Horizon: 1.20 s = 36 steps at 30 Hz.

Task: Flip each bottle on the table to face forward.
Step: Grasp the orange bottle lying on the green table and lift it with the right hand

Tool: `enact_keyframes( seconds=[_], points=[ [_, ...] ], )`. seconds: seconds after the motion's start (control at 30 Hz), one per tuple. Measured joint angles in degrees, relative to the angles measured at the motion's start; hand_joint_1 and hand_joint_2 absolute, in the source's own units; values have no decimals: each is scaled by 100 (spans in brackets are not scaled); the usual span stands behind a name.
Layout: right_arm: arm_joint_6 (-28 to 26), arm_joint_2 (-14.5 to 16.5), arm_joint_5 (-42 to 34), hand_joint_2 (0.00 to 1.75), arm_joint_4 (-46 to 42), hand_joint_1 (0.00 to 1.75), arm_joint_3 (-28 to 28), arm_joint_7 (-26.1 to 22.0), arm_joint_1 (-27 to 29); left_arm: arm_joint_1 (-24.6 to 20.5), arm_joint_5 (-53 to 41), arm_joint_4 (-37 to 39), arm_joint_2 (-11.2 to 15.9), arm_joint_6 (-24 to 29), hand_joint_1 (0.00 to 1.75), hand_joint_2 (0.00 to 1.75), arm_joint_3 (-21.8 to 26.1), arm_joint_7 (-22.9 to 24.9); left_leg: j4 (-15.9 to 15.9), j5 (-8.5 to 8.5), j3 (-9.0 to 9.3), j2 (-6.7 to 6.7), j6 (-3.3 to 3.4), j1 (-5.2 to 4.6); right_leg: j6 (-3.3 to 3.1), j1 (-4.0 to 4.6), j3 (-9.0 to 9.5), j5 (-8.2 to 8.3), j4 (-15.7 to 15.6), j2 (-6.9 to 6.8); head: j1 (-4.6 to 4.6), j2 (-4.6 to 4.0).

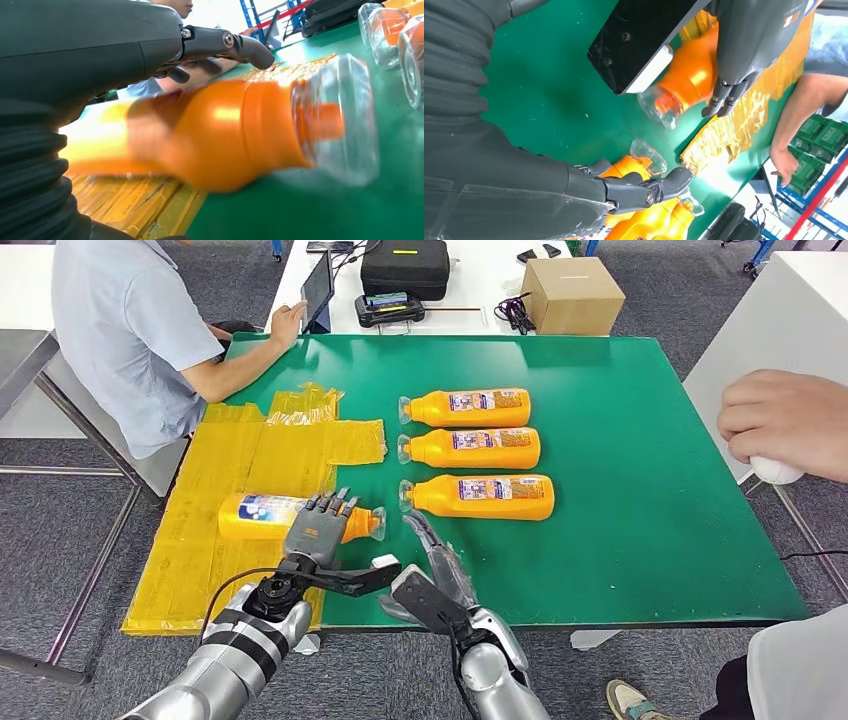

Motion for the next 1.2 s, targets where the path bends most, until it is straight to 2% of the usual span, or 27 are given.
enact_keyframes(
  seconds=[0.5,0.73,0.83,1.0,1.2],
  points=[
    [-8,0,-58,175,31,0,17,-9,-1,-31,2,0,-9,-246,0,175,102,-151,0,0,3,0,0,0,0,0,3,0,0,0,0,0],
    [-34,0,-55,175,33,0,15,-8,0,13,2,-47,-44,-62,0,175,159,-249,0,0,3,0,0,0,0,0,3,0,0,0,0,0],
    [-83,0,-35,175,27,0,6,-4,9,182,1,-373,-148,27,0,175,213,-455,1,0,2,-1,0,0,0,0,2,0,0,-1,1,0],
    [-162,-13,1,175,-53,0,-25,33,61,625,1,-1446,-386,-90,0,175,357,-780,1,-1,-1,-2,0,-3,1,-2,-1,0,-1,-2,1,0],
    [-165,-15,57,175,-109,0,-58,65,101,973,3,-2329,-560,-211,0,175,397,-926,1,-1,0,-1,0,-3,0,-1,-2,0,-1,-3,1,0]
  ],
)
